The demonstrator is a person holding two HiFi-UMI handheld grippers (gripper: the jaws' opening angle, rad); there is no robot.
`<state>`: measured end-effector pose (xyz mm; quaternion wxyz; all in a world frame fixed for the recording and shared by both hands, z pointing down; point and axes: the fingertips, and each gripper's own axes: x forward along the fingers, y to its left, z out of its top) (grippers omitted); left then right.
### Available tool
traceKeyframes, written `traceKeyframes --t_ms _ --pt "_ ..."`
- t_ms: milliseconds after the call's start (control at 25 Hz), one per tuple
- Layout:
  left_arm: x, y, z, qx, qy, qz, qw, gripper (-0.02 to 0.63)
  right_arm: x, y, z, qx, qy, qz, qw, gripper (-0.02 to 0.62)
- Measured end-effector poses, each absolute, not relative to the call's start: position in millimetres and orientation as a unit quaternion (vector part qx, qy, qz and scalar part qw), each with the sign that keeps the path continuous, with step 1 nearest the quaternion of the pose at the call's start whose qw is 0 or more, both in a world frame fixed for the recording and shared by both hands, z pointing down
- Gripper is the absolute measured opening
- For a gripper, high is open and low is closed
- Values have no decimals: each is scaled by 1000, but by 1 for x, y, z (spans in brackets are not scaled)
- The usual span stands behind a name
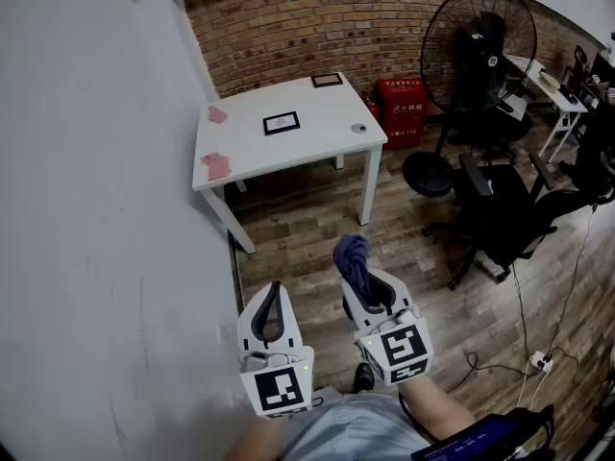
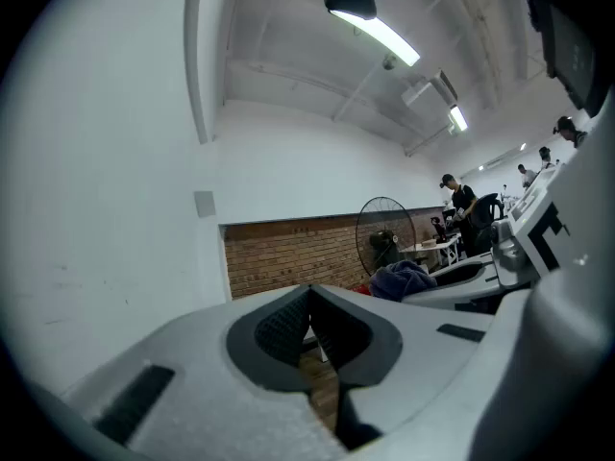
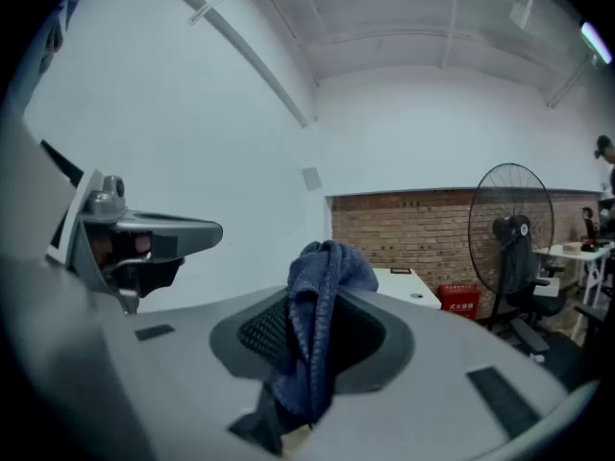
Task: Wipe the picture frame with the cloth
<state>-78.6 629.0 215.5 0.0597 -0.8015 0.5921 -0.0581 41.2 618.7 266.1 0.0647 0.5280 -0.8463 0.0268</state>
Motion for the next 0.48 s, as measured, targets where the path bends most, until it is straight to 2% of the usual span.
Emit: traceKeyframes --t_ms 480 --pt "-41 607 228 -802 590 -74 59 9 79 601 278 527 -847 40 56 110"
